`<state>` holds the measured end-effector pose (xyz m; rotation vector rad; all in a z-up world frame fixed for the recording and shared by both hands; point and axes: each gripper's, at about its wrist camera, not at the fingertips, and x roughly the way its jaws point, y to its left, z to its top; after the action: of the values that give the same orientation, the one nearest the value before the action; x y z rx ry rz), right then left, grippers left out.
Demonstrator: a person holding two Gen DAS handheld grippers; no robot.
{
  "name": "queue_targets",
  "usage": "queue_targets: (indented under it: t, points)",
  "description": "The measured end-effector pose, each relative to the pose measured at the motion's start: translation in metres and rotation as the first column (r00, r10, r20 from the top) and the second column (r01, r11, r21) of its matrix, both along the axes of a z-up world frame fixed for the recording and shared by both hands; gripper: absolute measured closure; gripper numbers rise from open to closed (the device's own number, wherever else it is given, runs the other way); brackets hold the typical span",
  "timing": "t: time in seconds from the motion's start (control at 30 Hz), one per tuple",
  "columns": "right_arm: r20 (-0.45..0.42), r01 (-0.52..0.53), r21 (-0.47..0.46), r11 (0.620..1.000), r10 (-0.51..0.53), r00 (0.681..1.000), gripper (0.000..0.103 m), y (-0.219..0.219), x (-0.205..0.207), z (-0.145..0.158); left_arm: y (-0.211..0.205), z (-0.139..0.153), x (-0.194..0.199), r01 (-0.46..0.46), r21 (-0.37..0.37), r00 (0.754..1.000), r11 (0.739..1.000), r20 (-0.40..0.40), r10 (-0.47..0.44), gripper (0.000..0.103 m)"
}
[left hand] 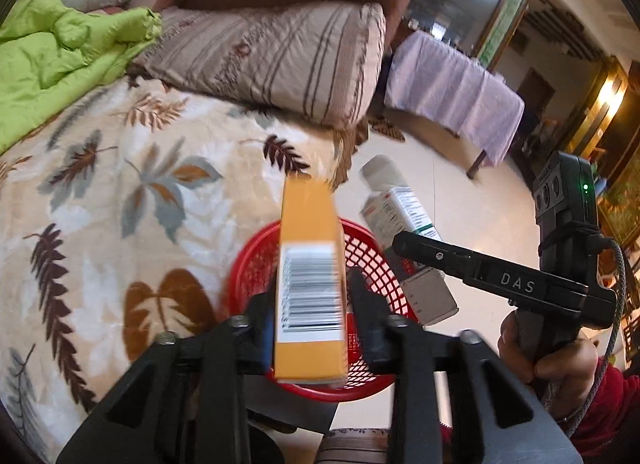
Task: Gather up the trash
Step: 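Open both tools to drop the orange and white boxes into the basket, then move back to the bed and grasp the white sock with the left tool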
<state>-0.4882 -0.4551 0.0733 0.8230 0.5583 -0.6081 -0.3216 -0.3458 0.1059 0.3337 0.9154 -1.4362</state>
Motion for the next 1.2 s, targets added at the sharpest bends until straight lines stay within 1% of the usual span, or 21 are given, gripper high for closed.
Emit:
queue_targets:
  t: [0.03,0.07,0.1,0.13,0.27,0.37,0.43,0.53,0.6,0.7,0.73,0.8,0.83,0.87,0.9,0.97,1.0,1.03,1.1,1.13,1.2]
  points:
    - [-0.009,0.009,0.014,1.0,-0.009,1.0,0.058,-0.003,-0.002,-0.005,0.002,0.0,0.002,-0.007,-0.004,1.0,1.0,0.002,0.007,0.055]
    - [-0.013,0.016,0.023,1.0,-0.016,1.0,0.052,-0.004,-0.003,-0.007,0.006,0.001,0.003,-0.013,-0.018,1.0,1.0,0.003,0.013,0.052]
    - [-0.019,0.023,0.023,0.999,-0.022,1.0,0.051,-0.006,-0.004,-0.009,0.009,0.002,0.006,-0.018,-0.028,1.0,0.999,0.006,0.019,0.046]
    - [-0.023,0.026,0.018,0.999,-0.026,0.999,0.05,-0.005,-0.005,-0.009,0.014,0.003,0.011,-0.029,-0.032,1.0,0.999,0.012,0.029,0.043]
    - [-0.007,0.001,0.003,1.0,-0.001,1.0,0.05,-0.005,0.001,-0.005,0.035,0.012,0.032,-0.094,-0.052,0.996,0.994,-0.007,0.094,0.043]
    - [0.035,-0.052,-0.025,0.998,0.053,0.998,0.05,0.006,0.021,0.008,0.058,0.015,0.052,-0.162,-0.061,0.987,0.985,0.001,0.162,0.039]
    - [0.059,-0.104,-0.044,0.994,0.107,0.993,0.05,0.015,0.038,0.015,0.077,0.014,0.067,-0.227,-0.056,0.974,0.972,0.013,0.228,0.038]
    - [0.066,-0.186,-0.069,0.98,0.191,0.979,0.05,0.035,0.07,0.023,0.106,0.01,0.094,-0.31,-0.045,0.95,0.95,0.01,0.311,0.038]
    - [0.063,-0.264,-0.07,0.962,0.268,0.961,0.05,0.051,0.098,0.024,0.129,0.008,0.11,-0.367,-0.042,0.93,0.929,0.009,0.367,0.038]
    - [0.071,-0.355,-0.061,0.933,0.359,0.931,0.05,0.073,0.139,0.024,0.167,0.003,0.134,-0.453,-0.03,0.89,0.891,0.046,0.454,0.038]
    - [0.072,-0.372,-0.056,0.927,0.375,0.924,0.05,0.078,0.149,0.023,0.18,0.001,0.143,-0.484,-0.025,0.873,0.874,0.058,0.485,0.038]
    - [0.087,-0.429,-0.037,0.903,0.431,0.898,0.047,0.092,0.178,0.02,0.205,-0.004,0.161,-0.539,-0.018,0.841,0.842,0.055,0.539,0.038]
    - [0.093,-0.461,-0.028,0.887,0.462,0.882,0.045,0.101,0.193,0.019,0.218,-0.006,0.171,-0.57,-0.017,0.82,0.822,0.049,0.57,0.038]
    - [0.093,-0.477,-0.028,0.878,0.478,0.874,0.045,0.106,0.202,0.018,0.23,-0.007,0.18,-0.598,-0.015,0.8,0.801,0.049,0.598,0.038]
    - [0.086,-0.499,-0.031,0.866,0.5,0.862,0.045,0.116,0.218,0.017,0.245,-0.008,0.192,-0.633,-0.013,0.773,0.774,0.05,0.633,0.038]
    - [0.064,-0.532,-0.026,0.847,0.532,0.844,0.045,0.133,0.244,0.013,0.267,-0.009,0.211,-0.682,-0.013,0.73,0.731,0.052,0.682,0.038]
    - [0.061,-0.556,-0.024,0.831,0.557,0.828,0.045,0.145,0.261,0.01,0.275,-0.009,0.22,-0.703,-0.013,0.709,0.711,0.055,0.703,0.038]
    - [0.051,-0.569,-0.026,0.822,0.569,0.821,0.045,0.153,0.272,0.008,0.286,-0.01,0.232,-0.73,-0.01,0.682,0.683,0.057,0.729,0.038]
    - [0.005,-0.597,-0.044,0.801,0.597,0.802,0.045,0.178,0.305,0.001,0.302,-0.011,0.253,-0.77,-0.006,0.637,0.638,0.053,0.769,0.037]
    - [-0.005,-0.606,-0.049,0.794,0.606,0.795,0.045,0.184,0.314,-0.002,0.311,-0.011,0.265,-0.79,-0.004,0.612,0.613,0.052,0.789,0.035]
    - [-0.018,-0.627,-0.032,0.778,0.627,0.779,0.045,0.201,0.339,-0.014,0.32,-0.012,0.286,-0.817,-0.002,0.575,0.576,0.059,0.816,0.034]
